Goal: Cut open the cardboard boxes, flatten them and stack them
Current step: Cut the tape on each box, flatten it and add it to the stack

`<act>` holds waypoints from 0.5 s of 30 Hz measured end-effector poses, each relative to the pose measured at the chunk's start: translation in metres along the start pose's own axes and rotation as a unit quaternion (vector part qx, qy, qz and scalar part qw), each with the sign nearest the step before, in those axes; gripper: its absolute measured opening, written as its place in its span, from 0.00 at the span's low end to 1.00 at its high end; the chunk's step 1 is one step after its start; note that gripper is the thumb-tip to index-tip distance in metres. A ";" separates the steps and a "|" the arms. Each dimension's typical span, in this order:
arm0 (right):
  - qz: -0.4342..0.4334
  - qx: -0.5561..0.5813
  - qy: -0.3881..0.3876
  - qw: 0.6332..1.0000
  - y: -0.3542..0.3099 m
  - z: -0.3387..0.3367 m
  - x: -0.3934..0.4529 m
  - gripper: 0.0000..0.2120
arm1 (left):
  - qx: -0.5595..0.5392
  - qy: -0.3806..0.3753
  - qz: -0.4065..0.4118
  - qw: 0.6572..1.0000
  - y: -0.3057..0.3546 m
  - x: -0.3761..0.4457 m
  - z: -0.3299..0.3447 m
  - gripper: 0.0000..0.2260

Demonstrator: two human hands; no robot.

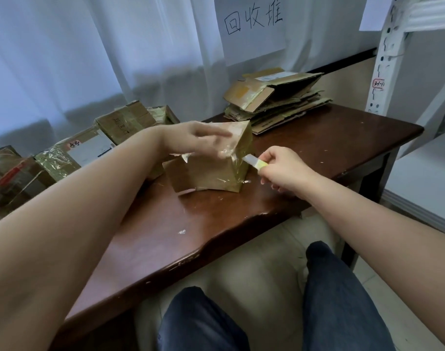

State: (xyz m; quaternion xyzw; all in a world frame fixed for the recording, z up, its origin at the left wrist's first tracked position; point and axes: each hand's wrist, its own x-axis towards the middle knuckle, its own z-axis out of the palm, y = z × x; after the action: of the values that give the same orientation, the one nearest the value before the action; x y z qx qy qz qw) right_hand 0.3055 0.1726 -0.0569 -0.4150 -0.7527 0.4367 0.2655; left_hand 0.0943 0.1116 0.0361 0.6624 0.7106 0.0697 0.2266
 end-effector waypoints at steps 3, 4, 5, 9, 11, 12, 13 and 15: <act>-0.039 0.011 0.035 0.999 0.006 0.006 0.000 0.04 | 0.035 0.028 0.014 0.999 -0.014 0.008 0.020 0.27; -0.055 0.011 0.050 0.997 0.008 0.007 -0.003 0.03 | 0.045 0.058 0.023 0.997 -0.016 0.014 0.029 0.28; -0.077 0.001 0.068 0.995 0.011 0.009 -0.004 0.03 | 0.064 0.088 0.028 0.994 -0.017 0.019 0.038 0.30; -0.142 -0.075 0.110 0.981 0.020 0.014 -0.017 0.04 | 0.126 0.153 0.000 0.980 -0.009 0.036 0.055 0.23; -0.155 -0.098 0.119 0.976 0.021 0.015 -0.022 0.04 | 0.137 0.155 0.000 0.978 -0.005 0.040 0.057 0.22; -0.156 -0.109 0.125 0.974 0.020 0.016 -0.025 0.05 | 0.140 0.153 0.003 0.978 -0.005 0.041 0.057 0.22; -0.159 -0.118 0.130 0.972 0.019 0.016 -0.026 0.05 | 0.136 0.150 0.003 0.979 -0.004 0.041 0.057 0.22; -0.164 -0.125 0.139 0.968 0.018 0.018 -0.026 0.05 | 0.127 0.148 -0.004 0.981 -0.004 0.040 0.057 0.22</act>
State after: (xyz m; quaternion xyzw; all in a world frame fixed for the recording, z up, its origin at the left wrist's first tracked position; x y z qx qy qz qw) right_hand 0.3126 0.1473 -0.0819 -0.3722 -0.8147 0.2274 0.3820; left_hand 0.1131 0.1389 -0.0254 0.6653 0.7420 0.0756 0.0334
